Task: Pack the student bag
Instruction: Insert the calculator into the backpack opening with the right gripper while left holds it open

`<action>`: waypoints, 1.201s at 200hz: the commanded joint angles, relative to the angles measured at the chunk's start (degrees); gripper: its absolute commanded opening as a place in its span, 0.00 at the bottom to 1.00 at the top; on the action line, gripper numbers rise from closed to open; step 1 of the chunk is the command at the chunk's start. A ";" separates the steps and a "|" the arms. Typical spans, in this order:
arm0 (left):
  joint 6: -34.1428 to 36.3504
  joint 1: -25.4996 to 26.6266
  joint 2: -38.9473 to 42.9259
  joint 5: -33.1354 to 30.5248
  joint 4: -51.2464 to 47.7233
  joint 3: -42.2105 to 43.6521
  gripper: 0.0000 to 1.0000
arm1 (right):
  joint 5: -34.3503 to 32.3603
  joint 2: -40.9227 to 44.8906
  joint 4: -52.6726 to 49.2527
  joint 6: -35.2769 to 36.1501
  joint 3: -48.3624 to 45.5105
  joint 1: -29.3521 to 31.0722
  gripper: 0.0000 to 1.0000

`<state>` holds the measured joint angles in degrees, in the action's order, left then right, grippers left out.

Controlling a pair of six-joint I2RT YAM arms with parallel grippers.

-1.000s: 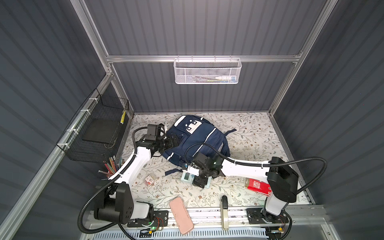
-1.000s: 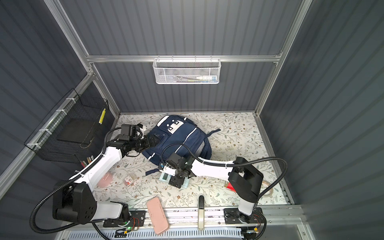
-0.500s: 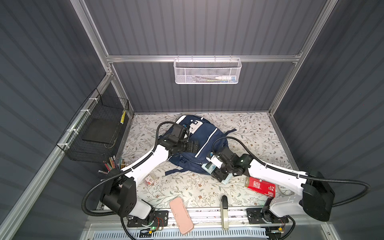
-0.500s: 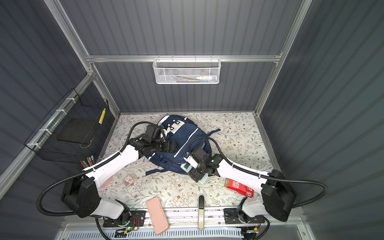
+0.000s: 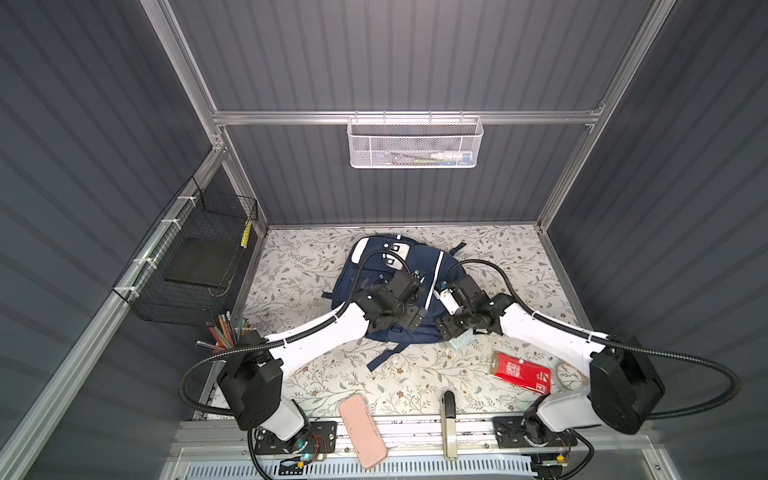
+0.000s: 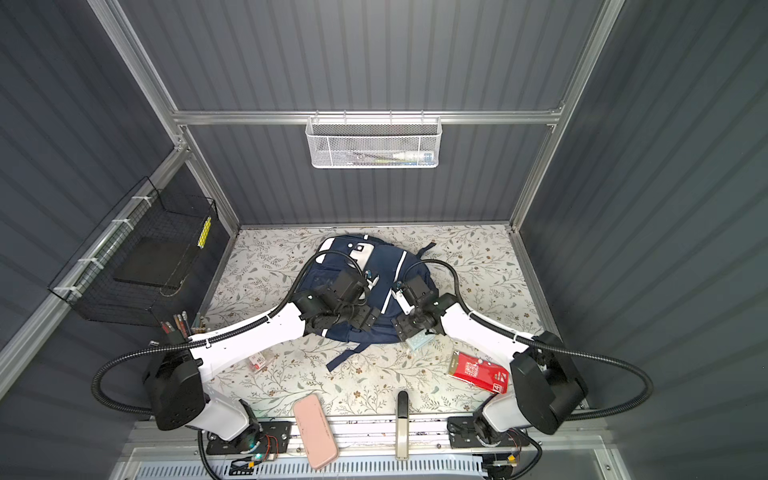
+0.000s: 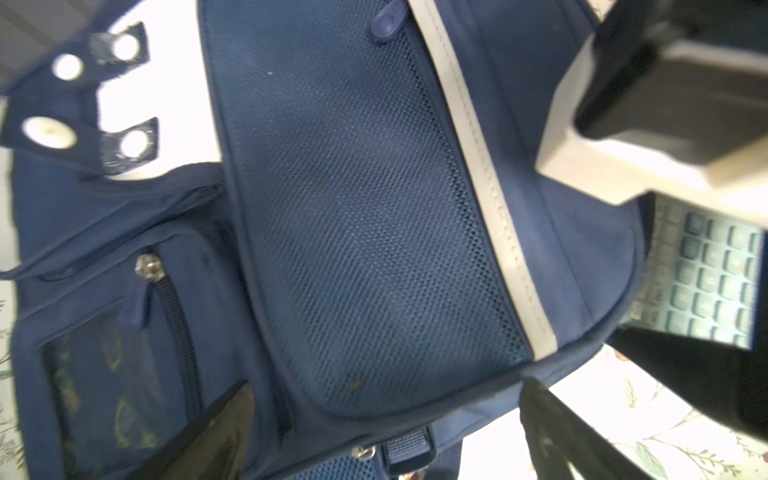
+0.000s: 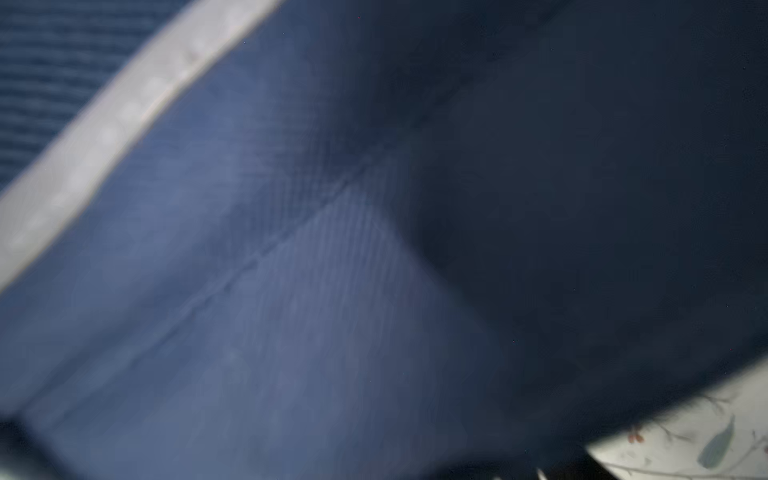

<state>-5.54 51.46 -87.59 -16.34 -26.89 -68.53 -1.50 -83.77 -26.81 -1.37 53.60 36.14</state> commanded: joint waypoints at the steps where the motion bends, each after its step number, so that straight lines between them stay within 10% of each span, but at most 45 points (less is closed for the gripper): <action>1: 0.34 1.45 4.43 -2.95 -0.86 1.59 1.00 | 1.60 -1.62 4.06 -2.14 4.62 -0.28 0.82; 113: 9.73 9.45 -5.99 -23.03 13.55 6.26 0.99 | 4.29 3.25 4.83 -3.38 2.11 -0.02 0.81; 133: 8.73 9.47 -4.31 -20.44 15.96 6.51 0.75 | 3.73 4.15 5.18 -3.53 0.57 0.04 0.81; 154: 8.58 9.38 -3.43 -18.00 17.61 6.26 0.00 | 5.03 4.87 6.17 -3.89 -0.33 0.05 0.82; 184: 3.57 8.21 -0.54 -19.73 14.15 5.60 0.00 | 2.38 4.84 4.88 -5.20 0.34 -0.38 0.82; 240: -5.04 -2.19 11.04 1.27 11.56 6.01 0.00 | 0.05 3.05 2.65 -9.67 3.26 -1.51 0.83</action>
<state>-6.76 50.54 -80.42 -21.04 -16.16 -61.08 -0.34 -80.12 -22.39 -8.05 53.69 34.85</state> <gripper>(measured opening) 0.062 0.846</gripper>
